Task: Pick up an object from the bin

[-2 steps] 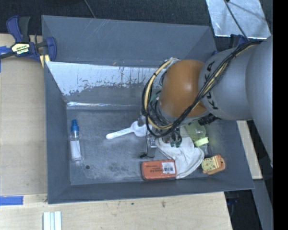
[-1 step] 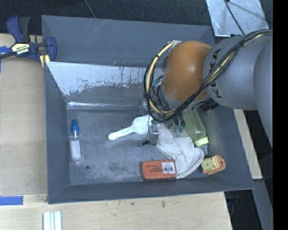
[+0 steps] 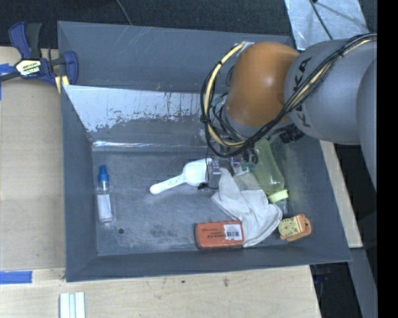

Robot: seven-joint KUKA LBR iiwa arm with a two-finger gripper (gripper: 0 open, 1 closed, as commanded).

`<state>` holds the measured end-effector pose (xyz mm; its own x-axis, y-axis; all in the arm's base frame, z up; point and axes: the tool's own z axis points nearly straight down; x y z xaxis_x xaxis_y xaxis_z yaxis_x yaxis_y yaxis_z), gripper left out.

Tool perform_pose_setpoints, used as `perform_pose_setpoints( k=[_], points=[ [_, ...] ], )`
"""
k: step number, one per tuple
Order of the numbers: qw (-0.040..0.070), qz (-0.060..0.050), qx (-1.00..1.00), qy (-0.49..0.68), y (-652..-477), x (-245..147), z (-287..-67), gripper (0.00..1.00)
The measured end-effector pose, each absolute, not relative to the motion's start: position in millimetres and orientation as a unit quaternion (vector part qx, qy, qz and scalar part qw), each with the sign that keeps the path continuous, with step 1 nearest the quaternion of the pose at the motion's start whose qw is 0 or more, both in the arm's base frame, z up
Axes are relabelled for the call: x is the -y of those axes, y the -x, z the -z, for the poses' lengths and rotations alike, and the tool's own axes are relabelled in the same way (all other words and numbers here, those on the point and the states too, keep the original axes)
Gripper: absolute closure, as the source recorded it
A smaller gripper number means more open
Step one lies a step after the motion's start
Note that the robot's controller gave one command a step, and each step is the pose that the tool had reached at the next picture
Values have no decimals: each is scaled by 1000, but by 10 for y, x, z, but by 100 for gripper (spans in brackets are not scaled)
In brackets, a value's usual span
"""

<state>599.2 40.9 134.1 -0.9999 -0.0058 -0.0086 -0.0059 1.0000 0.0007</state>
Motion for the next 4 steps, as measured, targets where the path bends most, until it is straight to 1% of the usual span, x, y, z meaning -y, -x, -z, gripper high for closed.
perform_pose_setpoints(
  k=[1,2,3,4],
  points=[
    [4,0,-1000,-4,-5955,-371,-899,0],
    [3,0,-1000,-29,-5919,-290,-716,100],
    [3,0,-1000,-29,-5919,-290,-715,100],
    [3,0,-1000,-15,-5623,-348,-2351,100]
  ],
)
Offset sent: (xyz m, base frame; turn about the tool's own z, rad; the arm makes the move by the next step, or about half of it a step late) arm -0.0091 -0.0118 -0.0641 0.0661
